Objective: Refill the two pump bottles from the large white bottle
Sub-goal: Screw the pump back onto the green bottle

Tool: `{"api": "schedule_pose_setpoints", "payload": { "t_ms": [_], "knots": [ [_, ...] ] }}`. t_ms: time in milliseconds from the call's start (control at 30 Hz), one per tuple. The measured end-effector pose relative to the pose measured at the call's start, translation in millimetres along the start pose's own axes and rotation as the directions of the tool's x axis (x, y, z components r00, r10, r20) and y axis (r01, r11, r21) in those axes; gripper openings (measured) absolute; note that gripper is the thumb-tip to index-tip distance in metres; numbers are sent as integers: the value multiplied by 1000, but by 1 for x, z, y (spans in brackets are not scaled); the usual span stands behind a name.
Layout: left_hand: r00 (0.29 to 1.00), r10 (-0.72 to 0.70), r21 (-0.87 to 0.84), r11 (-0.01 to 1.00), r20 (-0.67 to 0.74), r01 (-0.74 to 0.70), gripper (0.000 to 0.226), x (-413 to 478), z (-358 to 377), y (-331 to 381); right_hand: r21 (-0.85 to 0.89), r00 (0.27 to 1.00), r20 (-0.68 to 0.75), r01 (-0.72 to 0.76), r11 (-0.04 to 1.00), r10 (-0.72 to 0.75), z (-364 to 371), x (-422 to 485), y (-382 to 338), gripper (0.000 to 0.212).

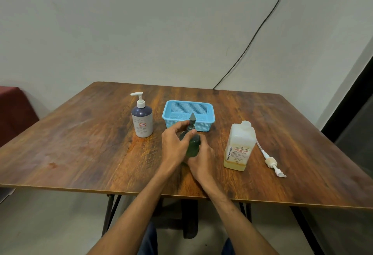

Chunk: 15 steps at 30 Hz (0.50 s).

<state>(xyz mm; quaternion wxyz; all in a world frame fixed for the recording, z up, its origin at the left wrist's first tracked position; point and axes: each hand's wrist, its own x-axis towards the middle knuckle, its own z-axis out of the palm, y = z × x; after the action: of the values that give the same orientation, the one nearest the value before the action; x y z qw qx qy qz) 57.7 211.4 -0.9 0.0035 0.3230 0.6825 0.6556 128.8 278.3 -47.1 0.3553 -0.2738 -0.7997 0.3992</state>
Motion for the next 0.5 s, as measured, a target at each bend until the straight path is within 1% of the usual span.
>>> {"api": "schedule_pose_setpoints", "payload": {
  "t_ms": [67,133,200,267,300,367,433,500],
  "knots": [
    [993,-35,-40,998,110,40,35,1,-8,-2,27,1000,14,3,1000,-3,0,0,1,69],
    [988,-58,-84,994,145,71,36,-2,-13,-1,37,1000,23,-2,999,1,-1,-1,1,69],
    [996,-46,-103,993,70,53,37,-6,-14,1,39,1000,17,-1,999,1,-1,-1,0,70],
    [999,-12,-72,997,-43,9,39,-8,-9,1,28,1000,18,-10,1000,9,0,-1,-1,73],
    [997,-1,-46,999,-73,-3,40,-8,-5,3,20,1000,18,-13,1000,13,-1,-1,-1,73],
    [996,28,5,1000,-86,-28,41,-8,2,8,18,1000,15,-15,1000,14,-1,-1,-2,73],
    [995,43,37,999,-88,-40,36,-5,3,8,20,1000,12,-5,1000,5,0,-1,-1,73],
    [999,27,47,999,-18,-26,32,1,-3,5,27,1000,19,-12,1000,12,-1,-2,0,75]
  ]
}}
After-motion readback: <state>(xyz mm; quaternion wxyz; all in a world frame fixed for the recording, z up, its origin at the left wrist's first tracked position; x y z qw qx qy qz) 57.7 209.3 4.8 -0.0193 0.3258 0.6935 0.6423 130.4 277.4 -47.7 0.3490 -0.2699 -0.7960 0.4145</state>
